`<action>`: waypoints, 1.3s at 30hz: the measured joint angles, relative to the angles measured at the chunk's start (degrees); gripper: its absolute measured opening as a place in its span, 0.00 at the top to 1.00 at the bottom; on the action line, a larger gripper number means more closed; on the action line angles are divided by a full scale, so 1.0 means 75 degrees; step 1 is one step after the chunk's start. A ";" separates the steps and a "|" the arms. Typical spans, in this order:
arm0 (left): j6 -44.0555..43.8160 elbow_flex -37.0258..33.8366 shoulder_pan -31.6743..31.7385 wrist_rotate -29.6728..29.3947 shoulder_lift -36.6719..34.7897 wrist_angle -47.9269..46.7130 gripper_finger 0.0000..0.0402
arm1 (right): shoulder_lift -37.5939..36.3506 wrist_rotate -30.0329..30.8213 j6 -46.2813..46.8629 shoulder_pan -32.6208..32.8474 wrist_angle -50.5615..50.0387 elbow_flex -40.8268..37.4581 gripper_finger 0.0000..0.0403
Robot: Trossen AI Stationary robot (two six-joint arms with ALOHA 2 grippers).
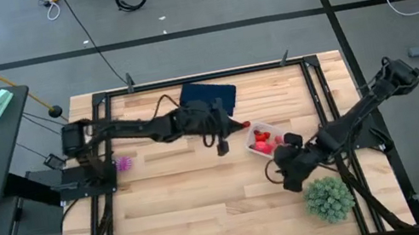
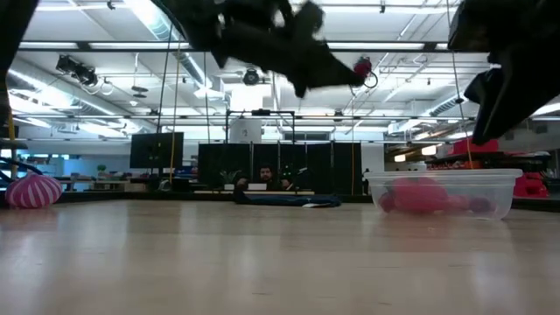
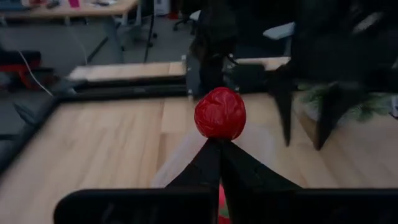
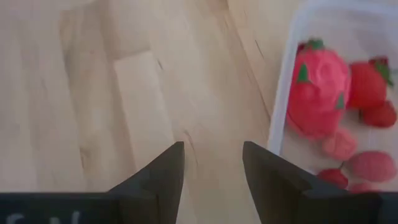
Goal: Pick and placing Produce into tupperware
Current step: Put the cherry into the transparent bin, then put the onion into the transparent bin
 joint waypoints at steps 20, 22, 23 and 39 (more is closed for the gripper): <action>-0.0265 0.1723 0.0004 -0.0024 0.3539 0.1289 0.98 | 0.0000 0.0901 -0.0015 0.0343 0.0210 0.0000 0.57; -0.0239 0.1723 0.0011 -0.0139 0.3545 0.1271 0.97 | 0.0000 0.0902 -0.0019 0.0343 0.0210 0.0000 0.57; -0.0215 0.1726 0.0014 -0.0201 0.3544 0.1289 0.95 | 0.0000 0.0904 -0.0019 0.0343 0.0211 0.0000 0.57; -0.0401 0.1720 0.0013 -0.0377 0.2457 0.0382 0.70 | 0.0000 0.1197 -0.0080 0.0325 0.0214 0.0000 0.57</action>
